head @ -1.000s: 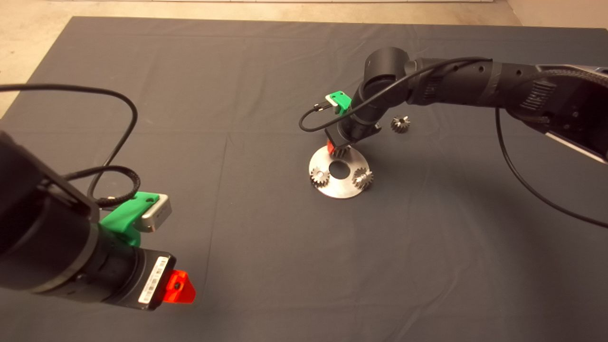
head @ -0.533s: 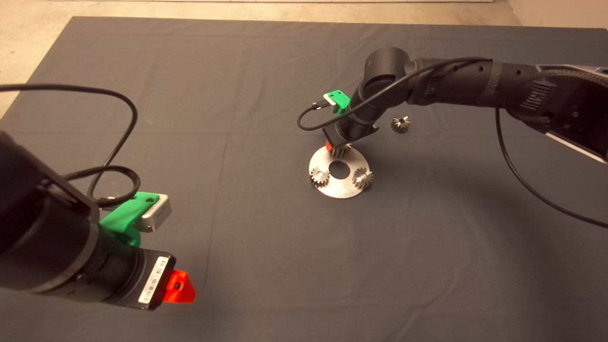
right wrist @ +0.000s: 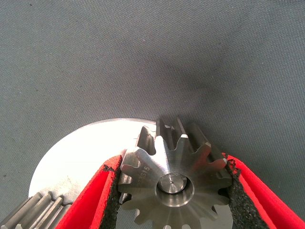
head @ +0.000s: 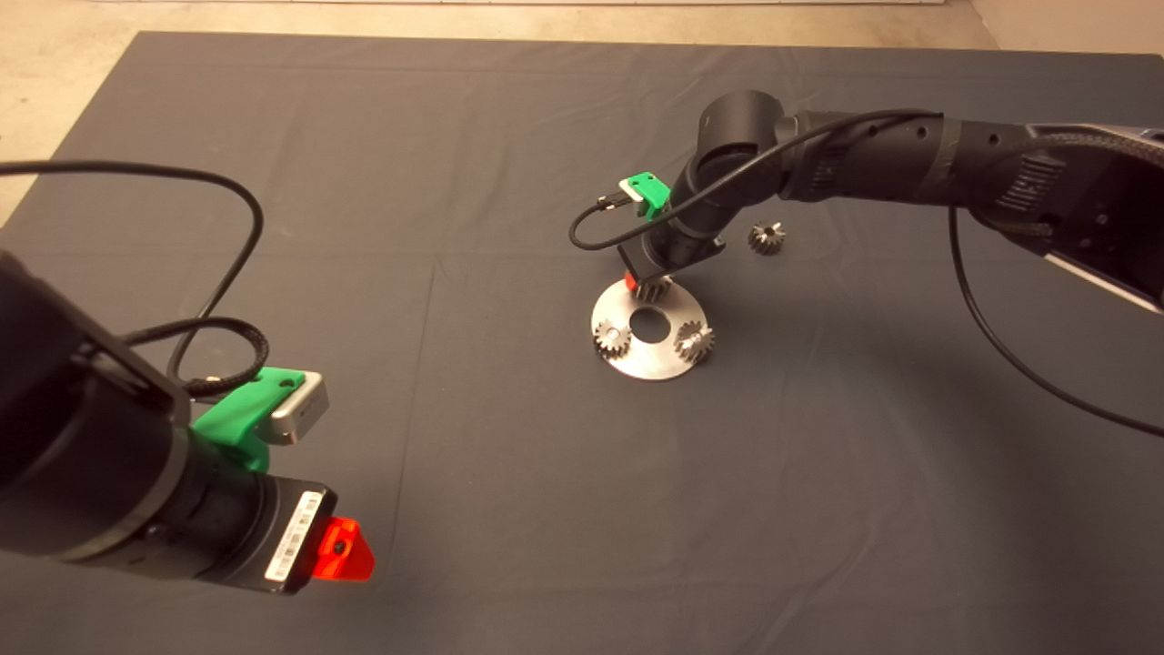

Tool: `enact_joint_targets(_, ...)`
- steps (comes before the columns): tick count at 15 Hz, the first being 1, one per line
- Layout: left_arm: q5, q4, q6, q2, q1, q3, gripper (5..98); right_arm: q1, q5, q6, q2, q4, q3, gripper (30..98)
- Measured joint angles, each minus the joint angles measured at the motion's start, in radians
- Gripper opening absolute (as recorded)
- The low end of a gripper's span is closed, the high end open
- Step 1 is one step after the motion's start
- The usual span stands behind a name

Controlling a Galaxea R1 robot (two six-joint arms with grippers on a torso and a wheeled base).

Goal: Remove an incorrectly installed larger gear and replace it with the correct smaller gear

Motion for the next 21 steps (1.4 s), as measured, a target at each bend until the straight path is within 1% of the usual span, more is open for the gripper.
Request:
enact_joint_targets(7, 0.000, 0.000, 0.000, 0.000, 0.000, 0.000, 97.8, 0.000, 0.000, 0.000, 0.000, 0.000, 0.000, 49.2)
enact_joint_targets(21, 0.000, 0.000, -0.003, 0.000, 0.000, 0.000, 97.8, 0.001, -0.002, 0.000, 0.001, 0.000, 0.000, 48.8)
